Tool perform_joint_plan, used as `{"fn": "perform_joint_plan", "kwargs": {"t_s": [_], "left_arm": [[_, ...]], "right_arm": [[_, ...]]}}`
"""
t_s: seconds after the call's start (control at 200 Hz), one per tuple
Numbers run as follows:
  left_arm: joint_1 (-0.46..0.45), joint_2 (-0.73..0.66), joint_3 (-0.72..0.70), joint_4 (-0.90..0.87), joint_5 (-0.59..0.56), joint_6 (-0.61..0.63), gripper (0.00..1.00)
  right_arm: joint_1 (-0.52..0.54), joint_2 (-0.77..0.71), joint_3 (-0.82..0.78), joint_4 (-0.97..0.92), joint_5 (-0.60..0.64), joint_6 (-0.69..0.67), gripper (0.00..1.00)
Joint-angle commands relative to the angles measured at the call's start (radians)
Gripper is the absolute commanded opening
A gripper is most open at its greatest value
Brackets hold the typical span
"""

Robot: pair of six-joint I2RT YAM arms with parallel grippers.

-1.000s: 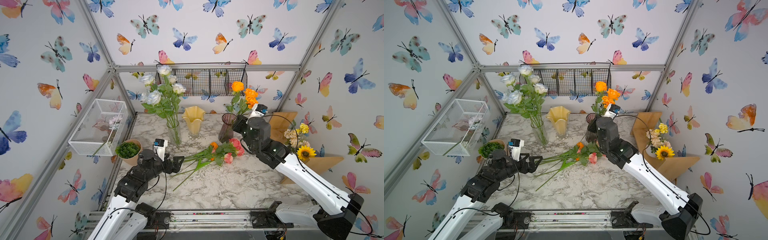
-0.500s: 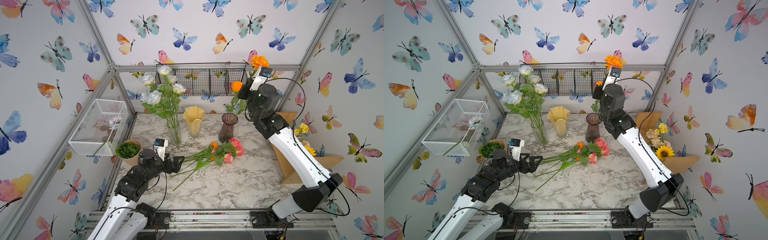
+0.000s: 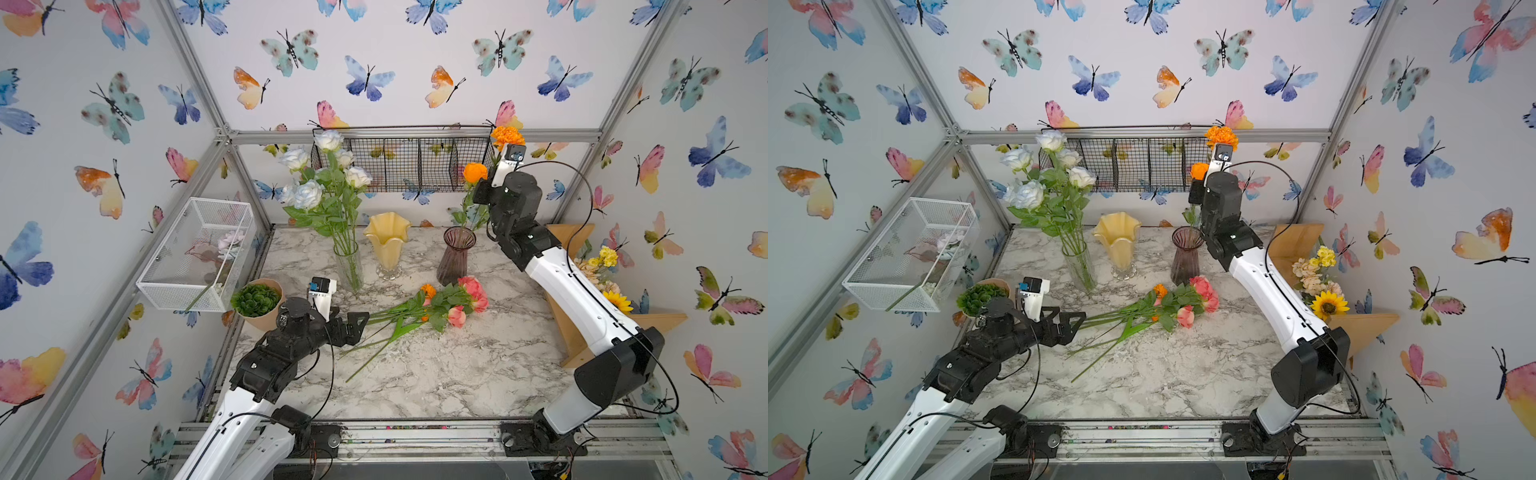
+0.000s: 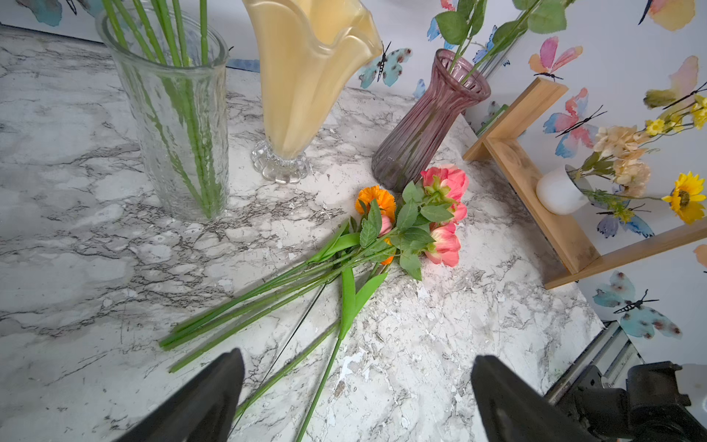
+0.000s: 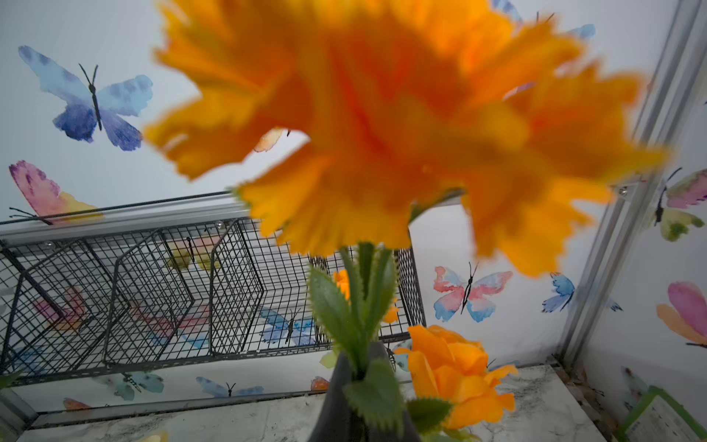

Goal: Arrange the flowers in different vases according to their colors
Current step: Insert the flower into the vase.

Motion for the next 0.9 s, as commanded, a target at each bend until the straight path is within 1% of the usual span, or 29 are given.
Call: {"fn": "perform_joint_plan", "kwargs": {"t_s": [0.0, 0.18, 0.33, 0.37, 0.435, 0.516, 0.671, 0.891], "left_arm": [[-0.002, 0.001, -0.009, 0.021, 0.039, 0.01, 0.99], [-0.002, -0.001, -0.009, 0.023, 0.039, 0.008, 0.99], [-0.002, -0.001, -0.009, 0.023, 0.039, 0.008, 0.99], [-0.002, -0.001, -0.01, 0.023, 0.038, 0.008, 0.99], [-0.002, -0.001, -0.01, 0.023, 0.038, 0.008, 0.99], [-0.002, -0.001, -0.01, 0.023, 0.037, 0.008, 0.99], [-0.002, -0.002, -0.009, 0.023, 0.034, 0.008, 0.99], [0.003, -0.001, -0.009, 0.02, 0.033, 0.008, 0.99]], "right_arm": [[0.002, 0.021, -0.042, 0.057, -0.033, 0.028, 0.02], [0.002, 0.027, -0.132, 0.085, -0.037, 0.041, 0.02], [0.002, 0.033, -0.162, 0.068, -0.055, 0.064, 0.03], [0.002, 0.032, -0.165, 0.058, -0.059, 0.07, 0.08], [0.002, 0.027, -0.163, 0.038, -0.061, 0.079, 0.25], [0.002, 0.015, -0.16, 0.017, -0.057, 0.088, 0.38], [0.002, -0.024, -0.14, -0.047, -0.054, 0.115, 0.5], [0.002, -0.123, -0.112, -0.18, -0.074, 0.189, 0.61]]}}
